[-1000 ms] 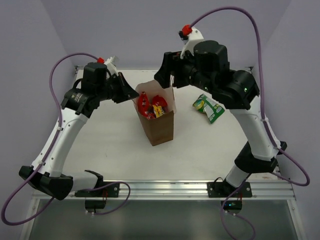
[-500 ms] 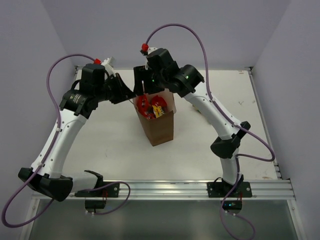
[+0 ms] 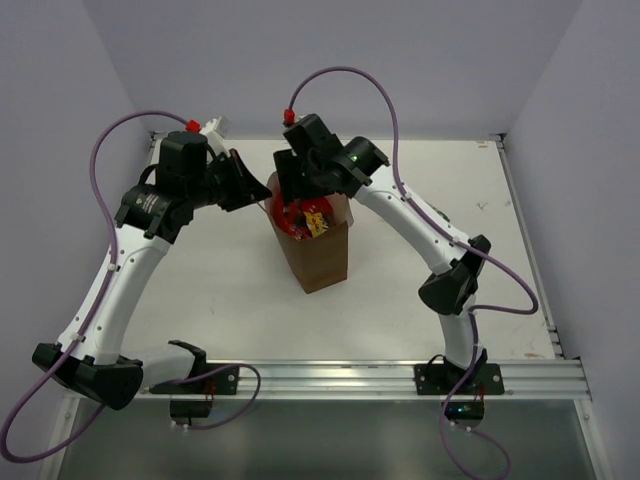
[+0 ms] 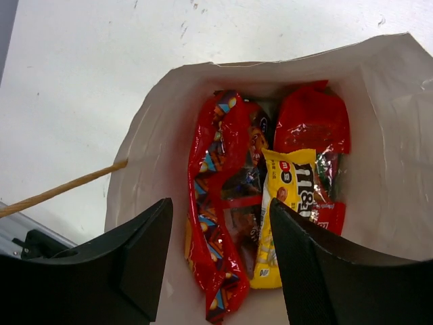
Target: Take the snacks out of the paper bag
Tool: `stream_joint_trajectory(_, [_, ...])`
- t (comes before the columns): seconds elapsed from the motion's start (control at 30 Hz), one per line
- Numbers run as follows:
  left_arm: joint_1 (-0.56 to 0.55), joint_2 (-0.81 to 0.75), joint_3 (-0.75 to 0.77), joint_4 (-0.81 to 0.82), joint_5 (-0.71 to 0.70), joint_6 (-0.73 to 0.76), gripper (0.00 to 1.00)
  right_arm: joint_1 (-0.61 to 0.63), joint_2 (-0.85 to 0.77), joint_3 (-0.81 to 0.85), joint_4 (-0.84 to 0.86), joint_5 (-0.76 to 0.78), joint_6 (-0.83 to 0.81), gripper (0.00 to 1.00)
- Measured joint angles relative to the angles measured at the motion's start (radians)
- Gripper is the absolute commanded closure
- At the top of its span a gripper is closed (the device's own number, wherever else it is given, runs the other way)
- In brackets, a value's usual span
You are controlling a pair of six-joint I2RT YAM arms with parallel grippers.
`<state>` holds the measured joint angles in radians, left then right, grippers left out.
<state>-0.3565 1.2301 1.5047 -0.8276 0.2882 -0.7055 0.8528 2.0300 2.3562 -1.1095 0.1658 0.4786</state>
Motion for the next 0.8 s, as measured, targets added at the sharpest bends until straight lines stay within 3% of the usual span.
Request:
stream_joint_trajectory(0.67, [0.000,0.000,-0.011,0.019,0.016,0.000,1.00,-0.023,0.029,-0.266,0.000,0.116,-0.023,0.37])
stream_joint_trajectory(0.8, [0.000,0.000,-0.011,0.019,0.019,0.000,0.99,-0.024,0.028,-0.284,0.011,0.115,-0.026,0.33])
